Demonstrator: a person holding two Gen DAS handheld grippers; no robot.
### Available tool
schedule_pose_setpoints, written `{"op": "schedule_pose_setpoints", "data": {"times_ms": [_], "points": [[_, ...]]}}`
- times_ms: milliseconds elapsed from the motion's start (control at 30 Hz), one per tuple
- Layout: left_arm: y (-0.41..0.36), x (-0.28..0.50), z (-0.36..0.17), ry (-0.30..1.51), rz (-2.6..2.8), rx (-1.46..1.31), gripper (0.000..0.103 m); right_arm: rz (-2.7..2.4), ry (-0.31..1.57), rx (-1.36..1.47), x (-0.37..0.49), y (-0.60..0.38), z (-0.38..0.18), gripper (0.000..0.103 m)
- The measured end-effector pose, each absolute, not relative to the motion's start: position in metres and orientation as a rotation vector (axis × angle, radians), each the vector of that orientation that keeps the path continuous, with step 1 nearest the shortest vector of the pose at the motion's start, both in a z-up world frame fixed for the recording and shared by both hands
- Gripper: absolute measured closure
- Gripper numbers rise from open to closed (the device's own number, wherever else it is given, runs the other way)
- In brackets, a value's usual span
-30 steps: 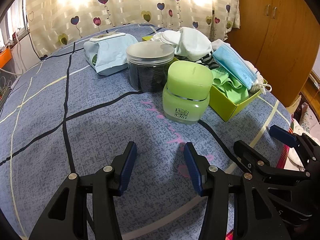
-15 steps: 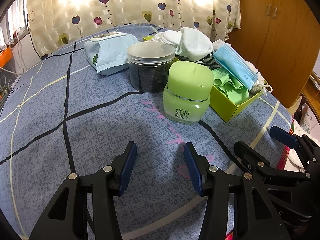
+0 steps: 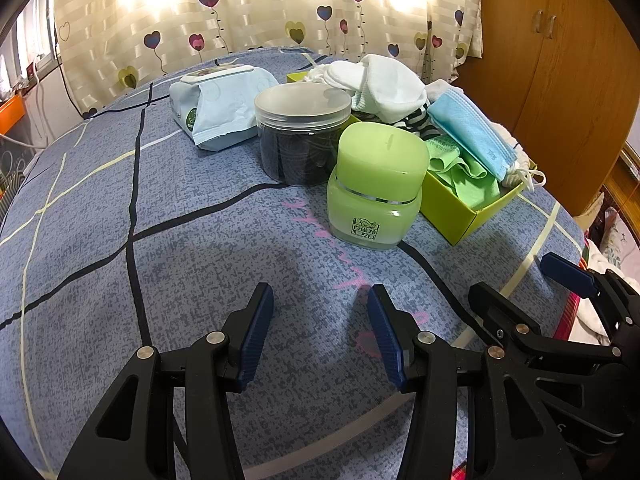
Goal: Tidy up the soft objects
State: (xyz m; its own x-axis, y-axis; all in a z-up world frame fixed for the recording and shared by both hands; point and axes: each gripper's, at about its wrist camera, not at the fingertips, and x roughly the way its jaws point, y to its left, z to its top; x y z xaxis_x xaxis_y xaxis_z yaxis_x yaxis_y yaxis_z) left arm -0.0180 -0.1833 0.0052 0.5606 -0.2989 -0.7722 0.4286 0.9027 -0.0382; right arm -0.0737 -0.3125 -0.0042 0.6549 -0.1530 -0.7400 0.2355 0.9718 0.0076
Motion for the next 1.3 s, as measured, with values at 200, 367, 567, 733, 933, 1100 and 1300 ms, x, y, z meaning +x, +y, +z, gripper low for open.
{"op": "schedule_pose_setpoints", "data": {"times_ms": [200, 367, 567, 733, 933, 1100, 1300], "points": [[-0.1832, -0.0178, 0.0051, 0.877, -0.431, 0.161, 0.053, -0.22, 0.829, 0.106, -0.0735, -0.3128, -0.0041, 0.017], [-0.183, -0.0178, 0.0051, 0.876, -0.431, 0.162, 0.053, -0.22, 0.828, 0.106, -0.0739, -0.3126, -0.0044, 0.017], [-0.183, -0.0178, 0.0052, 0.876, -0.431, 0.162, 0.053, -0.22, 0.828, 0.106, -0.0738, -0.3125, -0.0045, 0.017], [-0.1831, -0.0179, 0.0051, 0.876, -0.43, 0.162, 0.053, -0.22, 0.828, 0.105, -0.0739, -0.3127, -0.0046, 0.017], [-0.1824, -0.0175, 0.0051, 0.875, -0.43, 0.162, 0.053, -0.22, 0.828, 0.105, -0.0738, -0.313, -0.0045, 0.017], [-0.1804, -0.0164, 0.0051, 0.875, -0.43, 0.161, 0.053, -0.22, 0.828, 0.105, -0.0739, -0.3129, -0.0046, 0.017], [-0.1811, -0.0169, 0.005, 0.875, -0.43, 0.161, 0.053, -0.22, 0.828, 0.105, -0.074, -0.3128, -0.0046, 0.017]]}}
